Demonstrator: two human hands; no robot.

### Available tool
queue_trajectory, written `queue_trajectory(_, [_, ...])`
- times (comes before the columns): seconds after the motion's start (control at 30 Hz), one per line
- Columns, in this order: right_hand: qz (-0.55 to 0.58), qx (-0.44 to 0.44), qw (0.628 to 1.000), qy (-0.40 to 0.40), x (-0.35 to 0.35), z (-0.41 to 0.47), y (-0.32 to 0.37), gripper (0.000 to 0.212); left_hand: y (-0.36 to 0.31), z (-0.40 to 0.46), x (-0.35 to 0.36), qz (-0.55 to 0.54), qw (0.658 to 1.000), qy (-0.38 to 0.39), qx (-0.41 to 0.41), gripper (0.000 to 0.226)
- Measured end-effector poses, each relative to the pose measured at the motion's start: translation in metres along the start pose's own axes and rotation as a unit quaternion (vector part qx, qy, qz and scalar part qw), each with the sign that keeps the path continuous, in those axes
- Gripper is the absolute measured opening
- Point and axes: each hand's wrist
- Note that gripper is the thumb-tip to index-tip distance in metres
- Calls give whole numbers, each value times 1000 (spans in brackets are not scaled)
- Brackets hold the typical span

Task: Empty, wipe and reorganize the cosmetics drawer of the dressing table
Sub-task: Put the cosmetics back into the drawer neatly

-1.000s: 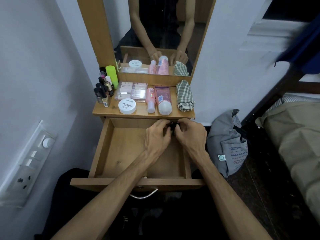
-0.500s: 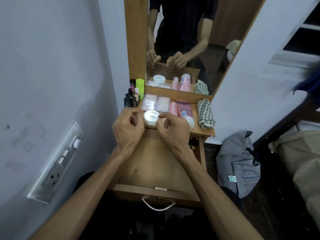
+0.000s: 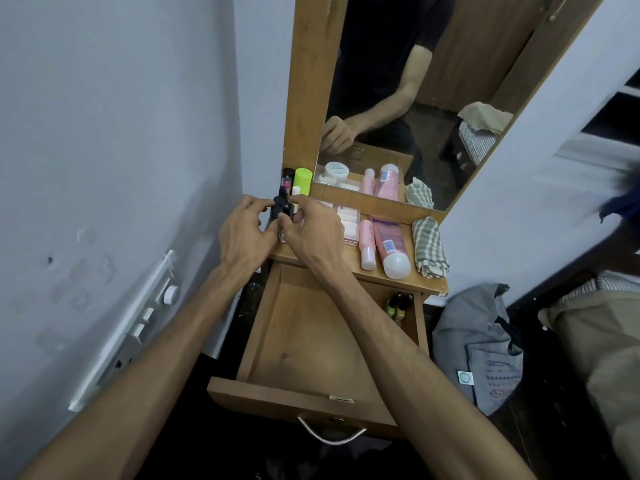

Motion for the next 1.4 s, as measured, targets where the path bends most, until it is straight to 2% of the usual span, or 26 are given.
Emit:
queue_trajectory(0.2, [-14, -1, 1000, 5, 3, 4, 0, 29, -3, 2, -1, -8, 1000, -6, 2, 28])
queue_trajectory(0.43, [10, 12, 1000, 15, -5, 3, -5, 24, -8, -4, -2, -46, 998, -1, -32, 27])
queue_trajectory(0.57, [25, 10, 999, 32, -13, -1, -6, 19, -11, -13, -4, -64, 997, -24, -33, 26])
queue_trajectory(0.73, [61, 17, 997, 37, -25, -18, -12, 16, -18, -39, -11, -109, 991, -76, 23, 26])
queue_trajectory(0.87, [77, 8, 996, 48, -49, -43, -22, 13, -27, -67, -8, -137, 985, -80, 70, 24])
queue_trajectory(0.97, [69, 16, 996, 56, -69, -66, -36, 12, -39, -91, 0, -161, 981, -57, 94, 24])
queue_trajectory(1.07, [44, 39, 997, 58, -91, -89, -58, 11, -52, -114, 14, -167, 979, 0, 119, 24])
queue_trajectory(1.3, [-32, 113, 992, 41, -126, -120, -107, 13, -91, -140, 54, -137, 970, 117, 163, 20])
queue_trajectory(1.4, [-71, 114, 990, 37, -131, -119, -119, 13, -101, -143, 67, -122, 965, 157, 169, 21])
Point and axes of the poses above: each hand's wrist, its own z-axis towards the middle knuckle, its own x-axis out of the palm, y = z × x, and after that the axes turned 10 degrees about z, right-handed
